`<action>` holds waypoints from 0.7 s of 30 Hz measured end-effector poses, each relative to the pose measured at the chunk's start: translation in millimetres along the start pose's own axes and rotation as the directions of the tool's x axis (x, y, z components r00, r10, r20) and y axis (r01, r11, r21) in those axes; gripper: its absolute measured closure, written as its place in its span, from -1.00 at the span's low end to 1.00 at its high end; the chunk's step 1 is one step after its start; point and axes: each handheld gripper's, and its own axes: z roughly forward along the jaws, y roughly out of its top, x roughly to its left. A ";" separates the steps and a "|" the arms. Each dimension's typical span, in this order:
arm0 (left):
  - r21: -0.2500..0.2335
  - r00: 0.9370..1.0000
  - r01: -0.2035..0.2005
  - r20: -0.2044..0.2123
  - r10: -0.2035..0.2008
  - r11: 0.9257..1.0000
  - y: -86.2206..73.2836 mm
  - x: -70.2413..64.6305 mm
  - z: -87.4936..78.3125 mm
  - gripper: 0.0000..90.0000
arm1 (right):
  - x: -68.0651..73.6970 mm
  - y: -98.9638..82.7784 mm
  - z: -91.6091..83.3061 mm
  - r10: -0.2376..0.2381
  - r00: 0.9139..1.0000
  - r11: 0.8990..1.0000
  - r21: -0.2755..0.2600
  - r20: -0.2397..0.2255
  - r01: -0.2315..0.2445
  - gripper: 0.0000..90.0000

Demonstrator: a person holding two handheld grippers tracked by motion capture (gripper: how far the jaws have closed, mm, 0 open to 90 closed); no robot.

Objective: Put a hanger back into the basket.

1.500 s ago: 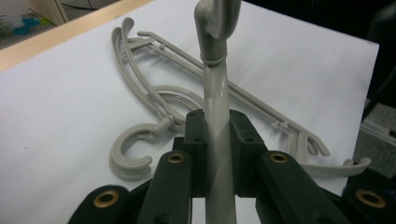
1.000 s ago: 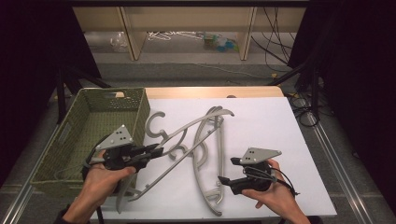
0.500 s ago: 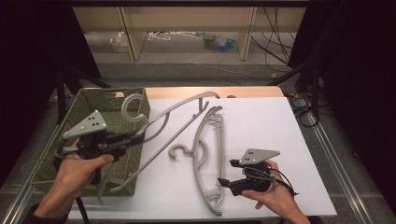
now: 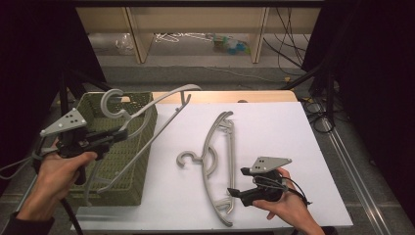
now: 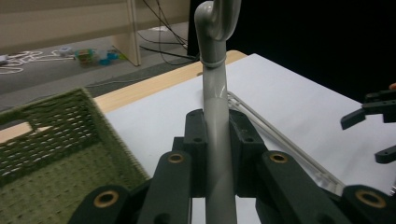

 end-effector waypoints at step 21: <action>0.062 0.987 -0.015 -0.156 0.024 0.998 -14.7 72.8 -27.2 0.75 | -0.8 -1.8 3.7 0.009 1.000 1.000 0.017 -0.008 -0.008 -0.48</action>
